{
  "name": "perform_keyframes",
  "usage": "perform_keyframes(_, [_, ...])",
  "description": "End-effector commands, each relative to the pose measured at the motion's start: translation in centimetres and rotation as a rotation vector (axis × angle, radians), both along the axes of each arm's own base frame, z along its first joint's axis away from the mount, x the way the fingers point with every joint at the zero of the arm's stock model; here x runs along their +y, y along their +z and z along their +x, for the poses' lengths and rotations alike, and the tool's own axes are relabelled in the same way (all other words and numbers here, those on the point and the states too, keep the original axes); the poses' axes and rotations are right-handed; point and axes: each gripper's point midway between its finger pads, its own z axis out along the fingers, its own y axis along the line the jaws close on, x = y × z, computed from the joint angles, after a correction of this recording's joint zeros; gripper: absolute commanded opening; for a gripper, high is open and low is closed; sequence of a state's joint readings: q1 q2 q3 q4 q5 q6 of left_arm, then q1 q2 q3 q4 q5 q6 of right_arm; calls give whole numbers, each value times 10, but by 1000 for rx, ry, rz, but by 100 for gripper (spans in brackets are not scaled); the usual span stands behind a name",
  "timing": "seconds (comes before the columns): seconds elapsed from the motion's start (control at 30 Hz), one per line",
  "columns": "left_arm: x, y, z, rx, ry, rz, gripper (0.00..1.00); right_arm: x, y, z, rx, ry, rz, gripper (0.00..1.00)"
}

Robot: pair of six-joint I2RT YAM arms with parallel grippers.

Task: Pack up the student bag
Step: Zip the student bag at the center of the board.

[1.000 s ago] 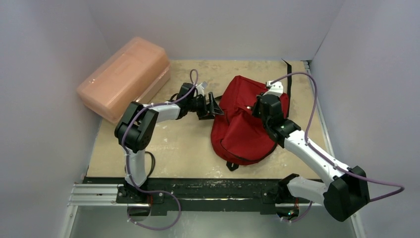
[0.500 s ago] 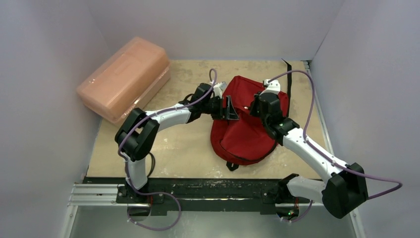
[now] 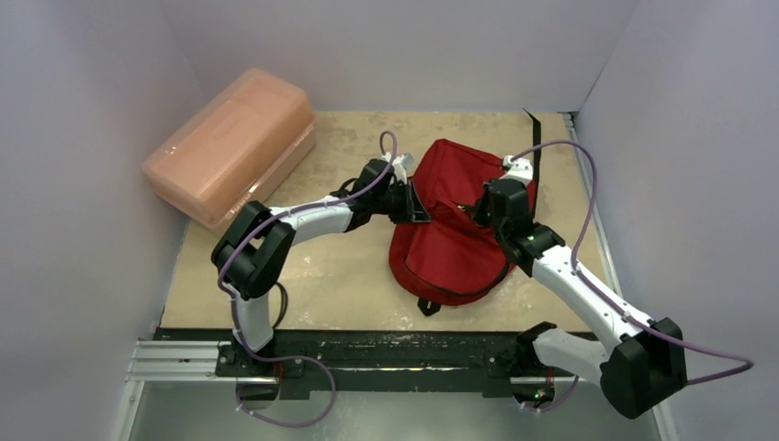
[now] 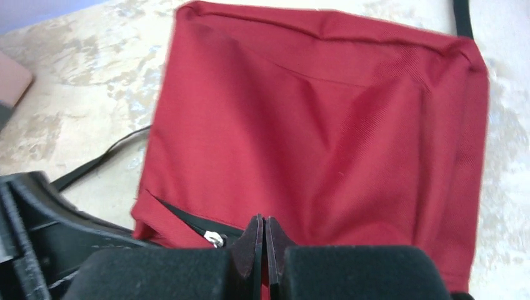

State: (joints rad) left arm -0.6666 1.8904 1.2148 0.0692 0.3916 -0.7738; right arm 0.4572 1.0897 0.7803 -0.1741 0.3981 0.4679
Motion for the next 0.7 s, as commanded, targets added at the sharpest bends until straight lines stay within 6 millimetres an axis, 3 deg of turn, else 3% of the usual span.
perform_keyframes(0.0, [72,-41,30,45,250,123,0,-89,4,-13,-20,-326,-38,0])
perform_keyframes(0.2, [74,-36,31,28,249,69,0,-110,-5,-34,-46,-380,-32,0])
perform_keyframes(0.33, [55,-9,26,-50,123,-26,1,-72,7,-14,-82,-148,0,0])
perform_keyframes(0.47, [49,22,11,-105,34,-70,43,-25,31,3,-125,109,62,0])
perform_keyframes(0.5, [51,30,8,-122,28,-73,49,-12,35,7,-126,169,88,0])
perform_keyframes(0.67, [67,64,1,-190,19,-39,55,42,37,13,-38,427,190,0])
